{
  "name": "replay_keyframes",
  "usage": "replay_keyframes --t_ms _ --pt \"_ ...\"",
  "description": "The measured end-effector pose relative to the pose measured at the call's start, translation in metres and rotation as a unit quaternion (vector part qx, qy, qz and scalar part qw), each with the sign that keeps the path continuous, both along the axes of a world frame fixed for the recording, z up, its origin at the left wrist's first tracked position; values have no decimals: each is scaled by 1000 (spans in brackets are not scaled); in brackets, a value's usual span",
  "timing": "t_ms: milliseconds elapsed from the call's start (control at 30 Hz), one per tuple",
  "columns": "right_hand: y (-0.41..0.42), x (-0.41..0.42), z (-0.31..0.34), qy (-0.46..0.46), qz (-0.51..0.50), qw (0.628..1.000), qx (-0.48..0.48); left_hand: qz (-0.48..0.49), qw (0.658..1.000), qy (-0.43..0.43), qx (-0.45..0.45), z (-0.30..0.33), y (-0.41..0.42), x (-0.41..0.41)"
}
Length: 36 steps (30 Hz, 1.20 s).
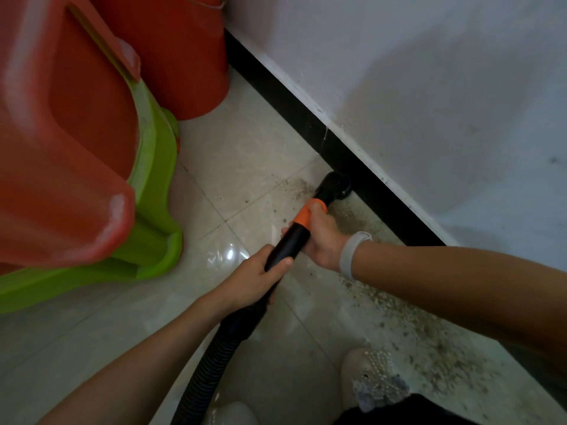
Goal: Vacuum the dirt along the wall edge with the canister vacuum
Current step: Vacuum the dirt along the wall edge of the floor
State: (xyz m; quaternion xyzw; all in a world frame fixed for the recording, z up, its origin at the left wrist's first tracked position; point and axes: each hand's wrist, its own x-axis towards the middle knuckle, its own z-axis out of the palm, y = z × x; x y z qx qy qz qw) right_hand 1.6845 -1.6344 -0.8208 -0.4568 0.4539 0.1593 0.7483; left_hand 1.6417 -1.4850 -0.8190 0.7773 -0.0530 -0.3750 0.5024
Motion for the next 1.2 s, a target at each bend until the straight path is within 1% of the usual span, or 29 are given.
replay_keyframes --t_ms 133,233,333,467,633,800,967,1200 --pt "-3 -12 -1 13 -8 1000 0 -18 999 26 -14 0 4 -6" --pt "-1 -12 -1 13 0 1000 -8 -9 1000 21 -9 -1 6 -7" --pt "6 -2 2 6 16 1000 -18 23 1000 -8 10 0 7 -5" --pt "28 21 7 -24 61 997 -30 85 994 -48 42 5 15 0" --pt "60 39 14 -55 136 989 2 141 985 -65 72 12 35 3" --pt "91 33 19 -56 185 980 49 182 980 -21 73 19 54 -11" --pt "113 11 20 -36 248 962 103 234 969 81 -16 29 69 -36" --pt "117 -13 20 -2 255 954 155 268 958 98 -32 31 71 -66"
